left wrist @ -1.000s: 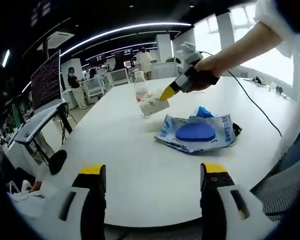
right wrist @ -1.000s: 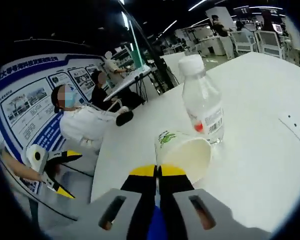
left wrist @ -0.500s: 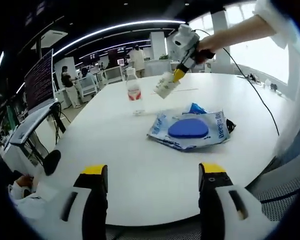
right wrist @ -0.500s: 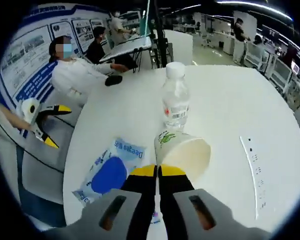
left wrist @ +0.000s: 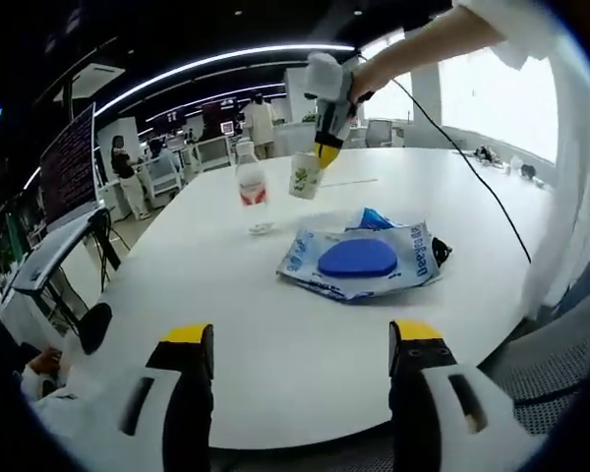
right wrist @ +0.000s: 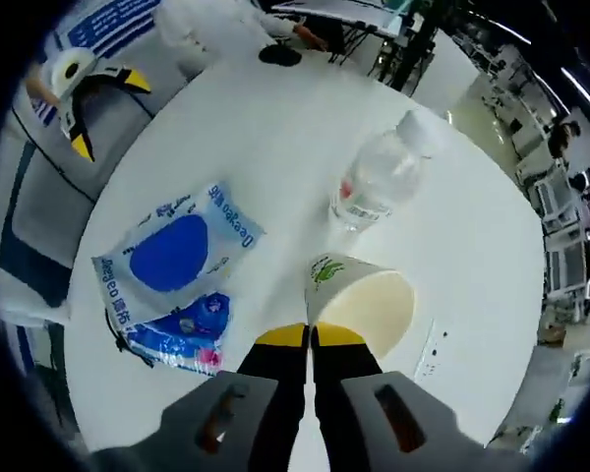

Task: Arrange the tabletop items into an orderly group along one side of the table until the central work area is clear of visible clutter.

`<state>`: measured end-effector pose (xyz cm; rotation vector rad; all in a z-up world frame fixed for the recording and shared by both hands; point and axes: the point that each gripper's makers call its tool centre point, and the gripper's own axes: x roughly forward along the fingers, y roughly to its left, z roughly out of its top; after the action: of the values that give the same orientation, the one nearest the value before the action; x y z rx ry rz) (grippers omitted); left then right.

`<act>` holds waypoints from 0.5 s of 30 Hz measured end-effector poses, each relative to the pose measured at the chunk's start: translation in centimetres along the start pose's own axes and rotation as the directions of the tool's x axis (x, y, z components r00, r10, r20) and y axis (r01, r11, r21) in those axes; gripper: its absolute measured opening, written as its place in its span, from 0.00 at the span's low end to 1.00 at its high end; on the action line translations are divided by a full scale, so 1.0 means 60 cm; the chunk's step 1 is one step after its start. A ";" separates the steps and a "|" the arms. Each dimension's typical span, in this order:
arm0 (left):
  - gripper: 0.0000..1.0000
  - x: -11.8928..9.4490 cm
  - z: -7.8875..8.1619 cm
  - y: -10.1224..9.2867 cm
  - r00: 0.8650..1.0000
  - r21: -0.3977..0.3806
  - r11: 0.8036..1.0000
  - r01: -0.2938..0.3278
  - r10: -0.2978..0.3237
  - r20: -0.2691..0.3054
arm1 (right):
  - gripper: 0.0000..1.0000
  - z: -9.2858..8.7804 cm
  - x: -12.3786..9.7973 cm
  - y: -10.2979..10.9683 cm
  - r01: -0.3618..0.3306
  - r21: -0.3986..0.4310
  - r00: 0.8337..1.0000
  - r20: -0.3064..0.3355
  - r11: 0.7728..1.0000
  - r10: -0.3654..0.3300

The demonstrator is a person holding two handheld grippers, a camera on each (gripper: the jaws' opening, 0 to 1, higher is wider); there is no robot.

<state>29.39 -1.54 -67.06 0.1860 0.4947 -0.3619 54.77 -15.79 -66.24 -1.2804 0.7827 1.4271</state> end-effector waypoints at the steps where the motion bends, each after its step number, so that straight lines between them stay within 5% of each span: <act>1: 0.74 0.000 0.001 0.000 1.000 -0.001 1.000 -0.001 0.001 0.002 | 0.00 0.001 0.004 -0.001 -0.005 -0.034 1.000 -0.017 0.999 0.005; 7: 0.73 -0.002 0.003 -0.001 1.000 0.000 1.000 0.004 -0.004 0.013 | 0.00 0.013 0.037 0.008 -0.079 -0.222 0.995 -0.075 0.972 0.063; 15: 0.72 -0.002 0.005 -0.006 1.000 0.002 1.000 0.016 -0.016 0.016 | 0.00 0.008 0.051 -0.005 -0.092 -0.285 0.991 -0.120 0.954 0.060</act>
<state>29.32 -1.92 -66.76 0.1813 0.4803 -0.3798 55.21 -14.49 -69.05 -1.5788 0.7204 1.5869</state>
